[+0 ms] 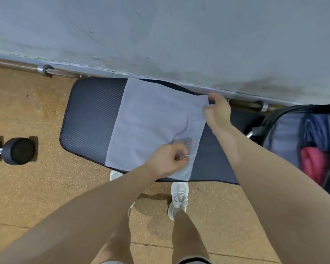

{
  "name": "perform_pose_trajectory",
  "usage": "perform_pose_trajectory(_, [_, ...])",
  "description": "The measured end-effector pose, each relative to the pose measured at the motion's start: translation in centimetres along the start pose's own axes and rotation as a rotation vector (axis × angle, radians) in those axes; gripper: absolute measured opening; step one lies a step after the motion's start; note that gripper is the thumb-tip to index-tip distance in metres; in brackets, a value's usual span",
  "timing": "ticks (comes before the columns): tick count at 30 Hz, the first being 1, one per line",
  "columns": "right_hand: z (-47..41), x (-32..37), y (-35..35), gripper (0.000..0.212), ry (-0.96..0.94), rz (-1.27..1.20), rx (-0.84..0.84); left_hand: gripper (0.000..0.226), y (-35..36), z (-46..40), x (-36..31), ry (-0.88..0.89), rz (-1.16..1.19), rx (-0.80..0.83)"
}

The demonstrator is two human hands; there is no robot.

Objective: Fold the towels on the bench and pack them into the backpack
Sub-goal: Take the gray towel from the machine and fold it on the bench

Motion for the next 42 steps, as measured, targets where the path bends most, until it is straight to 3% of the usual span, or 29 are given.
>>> perform_pose_trajectory(3, [-0.8, -2.0, -0.7, 0.044, 0.146, -0.082, 0.012, 0.003, 2.3, -1.2, -0.1, -0.009, -0.009, 0.141])
perform_pose_trajectory(5, [-1.6, -3.3, -0.4, 0.044, 0.261, -0.154, 0.033, 0.023, 2.9, -2.1, 1.3, -0.037, -0.143, 0.181])
perform_pose_trajectory(8, [-3.0, -5.1, 0.3, 0.050, 0.297, -0.236, 0.057, 0.038, 1.5, -4.1, 4.4, -0.076, -0.339, 0.011])
perform_pose_trajectory(12, [-5.0, -5.9, 0.9, 0.041, 0.195, -0.227, -0.056, 0.031, -3.2, -8.3, 6.6, -0.087, -0.416, -0.315])
perform_pose_trajectory(16, [-6.3, -5.3, 1.0, 0.026, 0.073, -0.194, -0.163, 0.042, -8.7, -12.5, 7.5, -0.113, -0.529, -0.468])
perform_pose_trajectory(21, [-6.3, -4.7, 0.7, 0.023, -0.062, 0.122, -0.146, 0.042, -11.9, -15.1, 9.2, -0.244, -0.651, -0.391])
perform_pose_trajectory(27, [-7.5, -4.1, 1.1, 0.023, -0.059, 0.201, -0.186, 0.026, -14.1, -15.6, 11.0, -0.254, -0.787, -0.470])
perform_pose_trajectory(35, [-7.9, -4.3, 2.4, 0.031, -0.086, 0.376, -0.121, 0.022, -15.9, -15.1, 12.6, -0.253, -0.594, -0.504])
perform_pose_trajectory(42, [-8.3, -3.1, 2.4, 0.020, -0.173, 0.411, -0.061, 0.015, -17.1, -15.0, 13.3, -0.223, -0.460, -0.500])
Point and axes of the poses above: each hand's wrist, its own z-axis away from the middle knuckle, its own y-axis out of the palm, x = y × z, the point moved 3 cm from there along -z, towards the middle knuckle, and after that the axes turned 12 degrees about -z, right-handed, at the moved point
